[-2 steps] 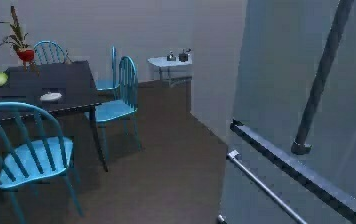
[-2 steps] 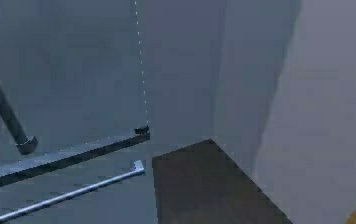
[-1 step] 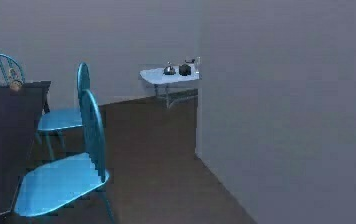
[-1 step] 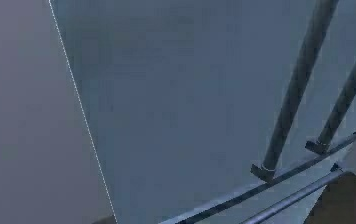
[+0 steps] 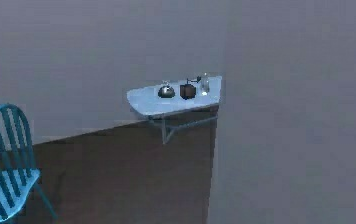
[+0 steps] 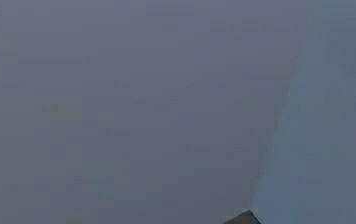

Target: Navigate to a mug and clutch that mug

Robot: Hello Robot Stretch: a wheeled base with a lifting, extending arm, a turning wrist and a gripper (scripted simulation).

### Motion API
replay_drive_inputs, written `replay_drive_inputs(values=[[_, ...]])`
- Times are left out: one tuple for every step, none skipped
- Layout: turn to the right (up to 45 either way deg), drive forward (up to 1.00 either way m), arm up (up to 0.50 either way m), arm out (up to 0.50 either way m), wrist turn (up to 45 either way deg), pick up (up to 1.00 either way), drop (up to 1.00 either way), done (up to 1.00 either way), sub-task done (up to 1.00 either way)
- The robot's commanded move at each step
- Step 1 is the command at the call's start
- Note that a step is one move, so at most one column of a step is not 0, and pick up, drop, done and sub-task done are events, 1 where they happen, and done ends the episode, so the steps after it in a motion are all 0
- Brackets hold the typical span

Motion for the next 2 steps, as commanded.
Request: replay_drive_inputs(values=[[-3.0, 0.00, 0.00, 0.00, 0.0, 0.00, 0.00, 0.00, 0.00], [0.0, 1.00, 0.00, 0.00, 0.0, 0.00, 0.00, 0.00, 0.00]])
